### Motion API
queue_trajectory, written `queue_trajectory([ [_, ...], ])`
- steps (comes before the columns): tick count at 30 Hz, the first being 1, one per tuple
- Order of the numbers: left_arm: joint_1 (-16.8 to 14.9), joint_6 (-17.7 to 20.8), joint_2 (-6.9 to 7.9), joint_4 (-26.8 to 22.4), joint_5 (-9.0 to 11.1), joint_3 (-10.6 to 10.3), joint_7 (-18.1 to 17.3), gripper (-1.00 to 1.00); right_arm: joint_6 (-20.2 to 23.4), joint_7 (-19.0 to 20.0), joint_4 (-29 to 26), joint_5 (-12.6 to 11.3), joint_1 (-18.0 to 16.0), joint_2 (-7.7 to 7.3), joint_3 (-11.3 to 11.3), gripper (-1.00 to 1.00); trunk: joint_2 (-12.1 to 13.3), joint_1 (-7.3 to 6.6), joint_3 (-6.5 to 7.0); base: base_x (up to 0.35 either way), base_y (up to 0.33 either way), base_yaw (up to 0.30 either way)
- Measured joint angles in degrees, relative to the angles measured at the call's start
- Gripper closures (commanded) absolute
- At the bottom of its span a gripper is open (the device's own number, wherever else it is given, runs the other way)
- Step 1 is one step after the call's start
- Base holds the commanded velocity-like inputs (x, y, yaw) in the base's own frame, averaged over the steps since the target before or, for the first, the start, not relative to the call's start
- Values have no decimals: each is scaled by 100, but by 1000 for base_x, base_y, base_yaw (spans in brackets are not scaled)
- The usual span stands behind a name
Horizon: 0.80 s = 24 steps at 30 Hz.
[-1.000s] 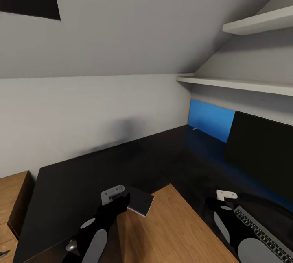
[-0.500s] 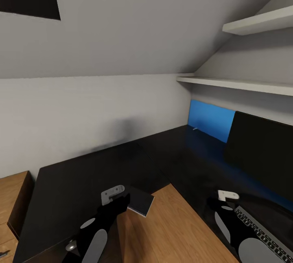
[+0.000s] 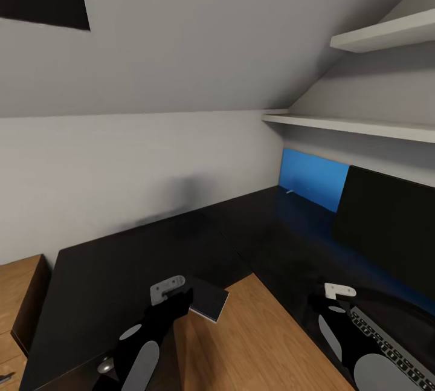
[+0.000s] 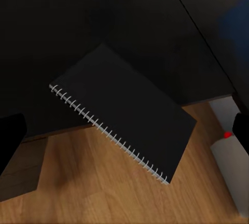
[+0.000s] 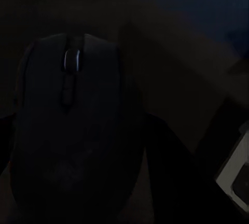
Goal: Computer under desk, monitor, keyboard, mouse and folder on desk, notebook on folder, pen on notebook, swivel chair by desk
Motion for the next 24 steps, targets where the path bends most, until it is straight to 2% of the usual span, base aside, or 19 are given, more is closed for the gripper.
queue_trajectory([
  [2,0,1,0,0,0,-2,0,-100,0,0,0,0,-2,0,0,100,80,-44,36,0,0,0],
  [11,0,4,0,2,0,0,0,-100,0,0,0,-1,3,0,0,100,82,-45,36,0,0,0],
  [14,0,2,0,2,0,-1,0,-100,0,-2,0,0,-1,0,0,100,201,-110,90,0,0,0],
  [24,1,4,0,0,0,2,0,-100,5,0,8,-1,-2,1,0,100,202,-111,90,0,0,0],
])
